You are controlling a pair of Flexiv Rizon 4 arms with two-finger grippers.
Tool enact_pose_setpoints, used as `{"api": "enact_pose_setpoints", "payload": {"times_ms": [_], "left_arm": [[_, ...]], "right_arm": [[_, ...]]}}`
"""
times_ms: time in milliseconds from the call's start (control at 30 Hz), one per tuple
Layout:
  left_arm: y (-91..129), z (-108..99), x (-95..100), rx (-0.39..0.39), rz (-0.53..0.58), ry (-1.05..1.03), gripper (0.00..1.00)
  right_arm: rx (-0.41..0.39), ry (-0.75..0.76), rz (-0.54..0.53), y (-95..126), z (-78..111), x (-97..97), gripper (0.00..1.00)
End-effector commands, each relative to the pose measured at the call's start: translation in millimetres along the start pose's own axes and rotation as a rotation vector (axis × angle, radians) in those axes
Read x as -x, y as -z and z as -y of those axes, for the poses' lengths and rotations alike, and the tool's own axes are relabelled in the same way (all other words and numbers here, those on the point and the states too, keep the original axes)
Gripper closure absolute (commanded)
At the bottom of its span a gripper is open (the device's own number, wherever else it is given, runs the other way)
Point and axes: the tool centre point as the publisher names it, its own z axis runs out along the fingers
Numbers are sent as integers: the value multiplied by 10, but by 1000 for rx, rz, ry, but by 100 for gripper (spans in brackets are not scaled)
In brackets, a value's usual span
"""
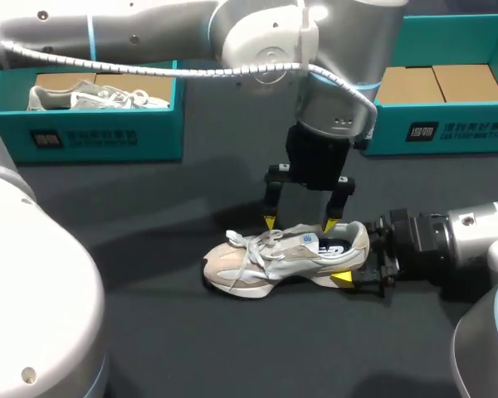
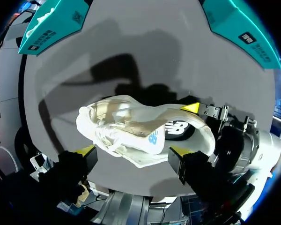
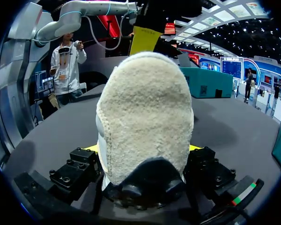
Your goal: Take the shoe out of the shoebox, open the shoe tongue, remove and reinsert the insole, then place the shoe into the shoebox
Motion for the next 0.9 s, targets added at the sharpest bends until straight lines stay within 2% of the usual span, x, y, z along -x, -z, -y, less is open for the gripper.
{"api": "enact_pose_setpoints", "payload": {"times_ms": [33,433,900], "left_arm": [[-95,-33,-174,-9,66,42,0],[-326,-9,-292,10,130,77,0],[-461,-27,-199,102,249,128,0]], "right_arm": [[-5,-1,1,2,0,-7,100],[-5,-1,1,2,0,-7,100],[-5,-1,1,2,0,-7,100]]}}
